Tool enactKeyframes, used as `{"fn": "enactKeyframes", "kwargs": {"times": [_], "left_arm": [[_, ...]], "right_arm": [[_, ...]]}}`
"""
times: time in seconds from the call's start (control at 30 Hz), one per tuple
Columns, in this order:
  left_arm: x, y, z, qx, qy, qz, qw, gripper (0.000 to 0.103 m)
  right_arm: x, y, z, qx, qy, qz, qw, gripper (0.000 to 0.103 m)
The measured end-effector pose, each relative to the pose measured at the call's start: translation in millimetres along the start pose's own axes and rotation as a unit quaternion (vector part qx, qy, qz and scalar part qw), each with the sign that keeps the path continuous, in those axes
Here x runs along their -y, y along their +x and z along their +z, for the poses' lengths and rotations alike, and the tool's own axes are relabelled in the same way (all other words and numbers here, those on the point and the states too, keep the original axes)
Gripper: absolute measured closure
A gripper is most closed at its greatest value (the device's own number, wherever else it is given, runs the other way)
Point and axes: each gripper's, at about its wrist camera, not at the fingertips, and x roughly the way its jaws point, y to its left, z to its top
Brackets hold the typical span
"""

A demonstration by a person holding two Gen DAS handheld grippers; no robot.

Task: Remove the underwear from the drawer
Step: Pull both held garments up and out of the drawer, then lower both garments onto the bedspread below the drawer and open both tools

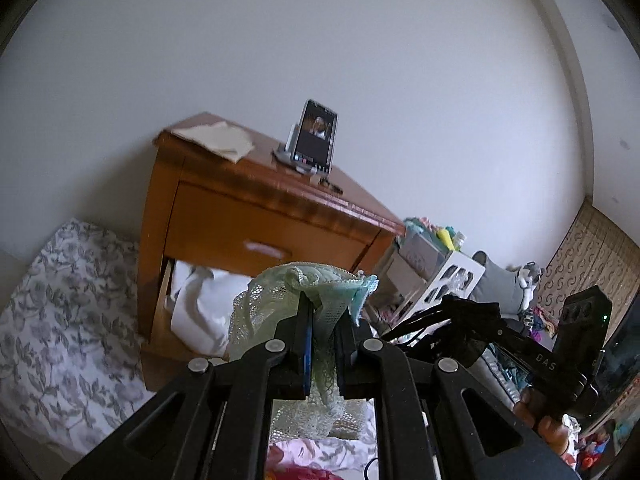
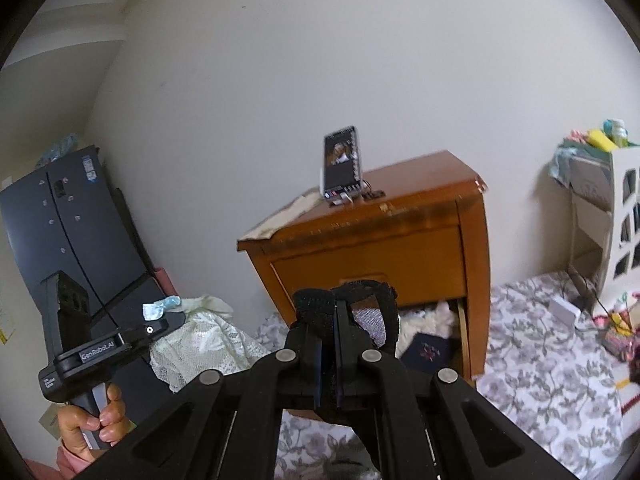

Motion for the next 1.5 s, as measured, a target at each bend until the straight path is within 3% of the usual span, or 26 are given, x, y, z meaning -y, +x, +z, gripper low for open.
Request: {"fn": "enactKeyframes", "kwargs": {"times": [0.27, 0.6, 0.83, 1.13, 1.5], "left_arm": [[-12, 30, -26, -0.062, -0.013, 0.012, 0.9979, 0.094], [-32, 88, -65, -0.158, -0.028, 0.049, 0.9859, 0.094], [-47, 125, -95, -0.219, -0.037, 0.072, 0.9723, 0.094], [-78, 168, -134, -0.29, -0.061, 0.113, 0.9486, 0.094], [-101, 194, -156, -0.328, -0.082, 0.133, 0.9318, 0.094]], "right_arm": [[14, 23, -27, -0.062, 0.018, -0.021, 0.998, 0.098], [37, 79, -72, -0.164, 0.022, -0.062, 0.984, 0.098], [61, 118, -110, -0.232, 0.046, -0.079, 0.968, 0.098], [78, 147, -137, -0.275, 0.064, -0.086, 0.955, 0.098], [96, 181, -163, -0.326, 0.073, -0.112, 0.936, 0.097]]}}
